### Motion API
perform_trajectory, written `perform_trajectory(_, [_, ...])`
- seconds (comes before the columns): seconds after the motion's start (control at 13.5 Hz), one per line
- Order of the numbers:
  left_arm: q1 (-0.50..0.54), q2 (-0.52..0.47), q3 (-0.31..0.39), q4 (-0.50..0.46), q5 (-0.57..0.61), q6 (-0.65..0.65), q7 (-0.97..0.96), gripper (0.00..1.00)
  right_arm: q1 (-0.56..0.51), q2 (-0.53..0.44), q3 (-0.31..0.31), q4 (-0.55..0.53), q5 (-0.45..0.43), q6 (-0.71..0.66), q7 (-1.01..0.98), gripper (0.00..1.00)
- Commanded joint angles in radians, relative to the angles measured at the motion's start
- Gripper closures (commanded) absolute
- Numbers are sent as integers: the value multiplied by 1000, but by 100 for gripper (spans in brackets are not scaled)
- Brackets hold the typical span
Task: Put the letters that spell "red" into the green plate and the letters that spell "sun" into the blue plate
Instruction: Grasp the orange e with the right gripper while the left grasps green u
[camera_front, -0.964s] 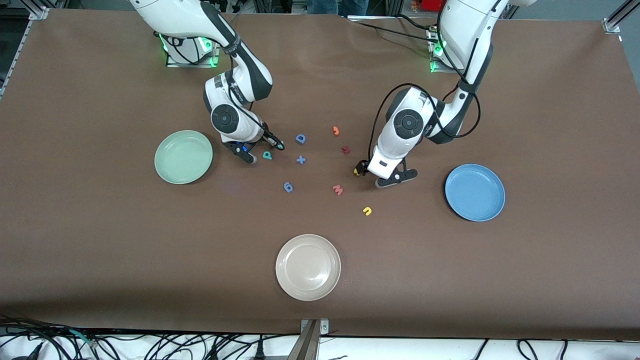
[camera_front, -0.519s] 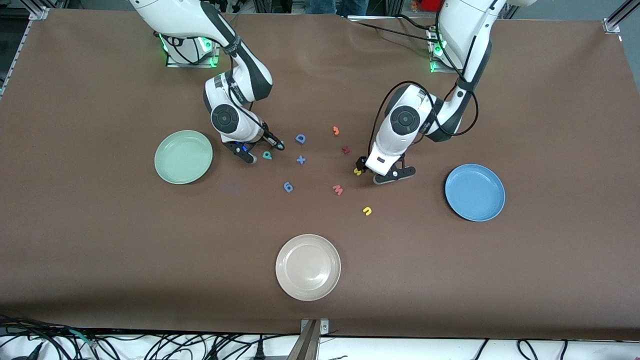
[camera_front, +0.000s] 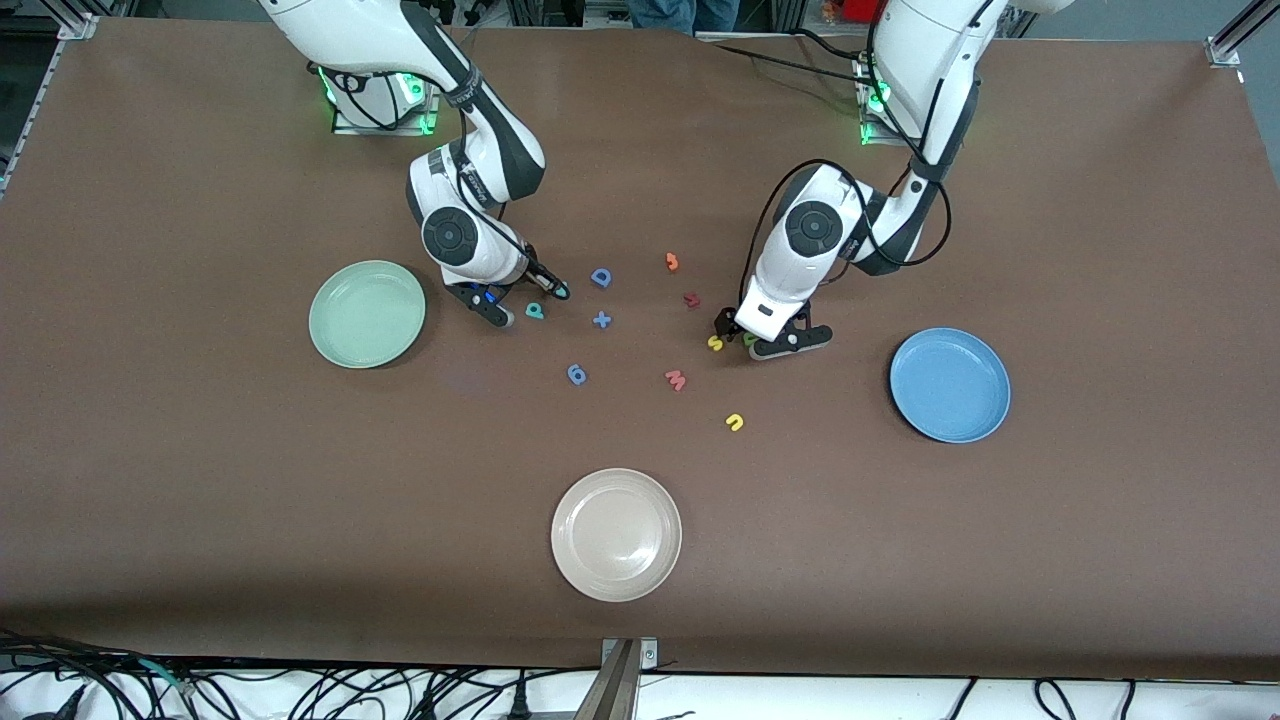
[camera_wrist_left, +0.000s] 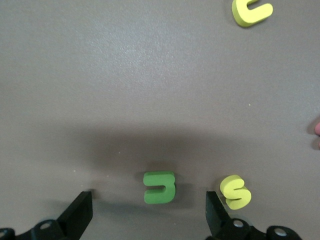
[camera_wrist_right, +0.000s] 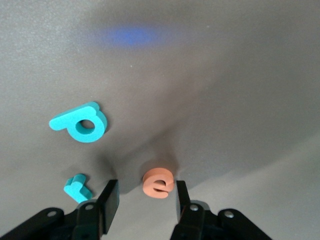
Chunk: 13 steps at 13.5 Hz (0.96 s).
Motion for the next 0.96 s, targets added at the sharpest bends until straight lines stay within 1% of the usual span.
perform_trajectory(0.0, [-32, -32, 11, -23, 23, -18, -12, 0, 0, -19, 4, -11, -41, -9, -6, 46])
perform_trajectory(0.15, [-39, -29, 14, -22, 23, -20, -12, 0, 0, -19, 4, -11, -42, -9, -7, 46])
perform_trajectory(0.3, [-33, -23, 15, -17, 70, -21, -12, 0, 0, -14, 4, -12, -42, -8, -19, 46])
perform_trajectory(0.44, [-30, -22, 17, -17, 86, -21, -13, 0, 0, -13, 4, -12, -42, -6, -18, 46])
perform_trajectory(0.52, [-30, -20, 17, -17, 86, -21, -12, 1, 0, -13, 4, -12, -44, -6, -18, 47])
perform_trajectory(0.67, [-29, -14, 17, -15, 86, -20, -13, 2, 0, -11, 4, -12, -44, -6, -19, 53])
perform_trajectory(0.74, [-29, -12, 17, -15, 86, -20, -13, 6, 0, -11, 4, -12, -44, -6, -19, 56])
perform_trajectory(0.82, [-29, -8, 18, -14, 86, -20, -15, 15, 0, -10, 4, -12, -44, -5, -19, 61])
perform_trajectory(0.89, [-29, -3, 18, -5, 86, -20, -15, 18, 0, -10, 4, -12, -42, -6, -22, 62])
